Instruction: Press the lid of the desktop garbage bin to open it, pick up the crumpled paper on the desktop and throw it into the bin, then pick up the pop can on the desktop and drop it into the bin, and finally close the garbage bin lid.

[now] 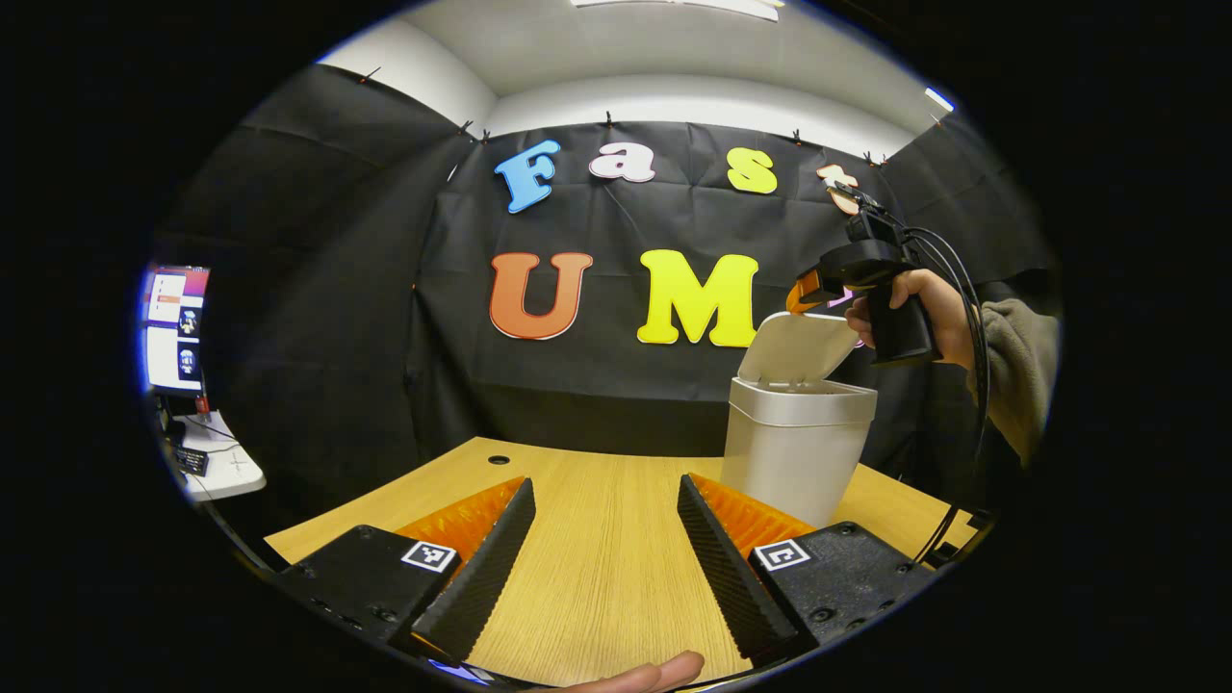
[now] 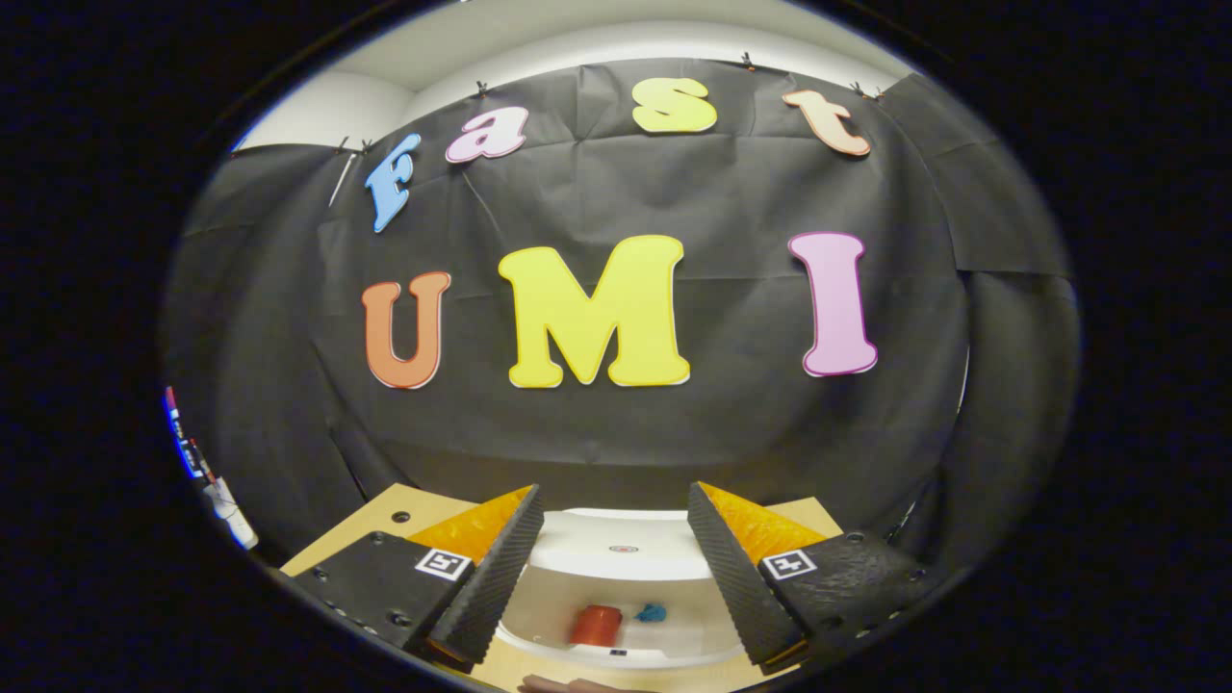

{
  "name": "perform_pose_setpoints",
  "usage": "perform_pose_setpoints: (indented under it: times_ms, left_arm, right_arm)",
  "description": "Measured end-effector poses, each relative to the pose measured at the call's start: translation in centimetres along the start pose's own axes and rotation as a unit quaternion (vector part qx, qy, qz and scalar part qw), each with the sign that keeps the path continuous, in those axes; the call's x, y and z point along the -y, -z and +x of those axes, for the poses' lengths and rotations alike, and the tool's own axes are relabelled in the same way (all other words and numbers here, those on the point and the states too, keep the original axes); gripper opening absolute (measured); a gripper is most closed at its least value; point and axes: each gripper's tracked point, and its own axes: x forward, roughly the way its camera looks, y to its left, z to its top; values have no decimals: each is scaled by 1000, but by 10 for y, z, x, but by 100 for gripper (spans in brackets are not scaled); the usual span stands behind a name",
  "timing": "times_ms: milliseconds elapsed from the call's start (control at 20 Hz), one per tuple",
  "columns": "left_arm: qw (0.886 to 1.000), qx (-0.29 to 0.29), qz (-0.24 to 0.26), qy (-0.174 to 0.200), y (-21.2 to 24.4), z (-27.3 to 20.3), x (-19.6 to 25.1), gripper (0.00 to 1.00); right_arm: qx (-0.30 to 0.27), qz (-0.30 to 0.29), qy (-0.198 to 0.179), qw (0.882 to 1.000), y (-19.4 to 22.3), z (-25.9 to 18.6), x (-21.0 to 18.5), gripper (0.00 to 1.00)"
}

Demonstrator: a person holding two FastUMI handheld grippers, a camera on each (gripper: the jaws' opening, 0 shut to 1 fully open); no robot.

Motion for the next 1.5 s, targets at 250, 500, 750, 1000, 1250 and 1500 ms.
perform_pose_setpoints:
  times_ms: [250,500,750,1000,1250,1500]
  left_arm:
    - [1000,2,15,9,0,-1,14,96]
    - [1000,1,27,4,3,0,16,96]
    - [1000,-2,20,11,2,-1,20,96]
    - [1000,-2,16,9,2,0,17,96]
    - [1000,-11,4,10,6,3,15,96]
    - [1000,-15,2,11,6,0,19,96]
  right_arm:
    - [-31,3,-2,1000,29,-6,12,96]
    - [-56,2,-13,998,61,-3,10,95]
    - [-81,-17,-11,996,86,6,7,94]
    - [-115,-30,6,993,104,11,8,94]
    - [-126,-19,20,992,103,10,10,96]
    - [-115,-29,19,993,114,9,11,99]
